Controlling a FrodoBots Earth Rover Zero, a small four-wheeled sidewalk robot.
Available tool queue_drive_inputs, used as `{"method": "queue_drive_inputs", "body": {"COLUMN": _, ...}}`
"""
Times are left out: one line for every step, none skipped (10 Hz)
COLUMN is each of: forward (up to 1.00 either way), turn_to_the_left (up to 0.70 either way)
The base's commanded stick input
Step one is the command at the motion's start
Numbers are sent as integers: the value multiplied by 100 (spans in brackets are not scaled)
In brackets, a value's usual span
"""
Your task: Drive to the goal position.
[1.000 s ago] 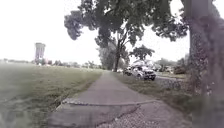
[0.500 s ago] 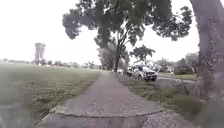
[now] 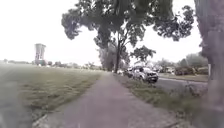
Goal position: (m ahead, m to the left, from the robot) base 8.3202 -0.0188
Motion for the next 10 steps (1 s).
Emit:
{"method": "queue_drive_inputs", "body": {"forward": 70, "turn_to_the_left": 0}}
{"method": "queue_drive_inputs", "body": {"forward": 70, "turn_to_the_left": 0}}
{"method": "queue_drive_inputs", "body": {"forward": 70, "turn_to_the_left": 0}}
{"method": "queue_drive_inputs", "body": {"forward": 70, "turn_to_the_left": 0}}
{"method": "queue_drive_inputs", "body": {"forward": 70, "turn_to_the_left": 0}}
{"method": "queue_drive_inputs", "body": {"forward": 70, "turn_to_the_left": 0}}
{"method": "queue_drive_inputs", "body": {"forward": 70, "turn_to_the_left": 0}}
{"method": "queue_drive_inputs", "body": {"forward": 70, "turn_to_the_left": 0}}
{"method": "queue_drive_inputs", "body": {"forward": 70, "turn_to_the_left": 0}}
{"method": "queue_drive_inputs", "body": {"forward": 70, "turn_to_the_left": 0}}
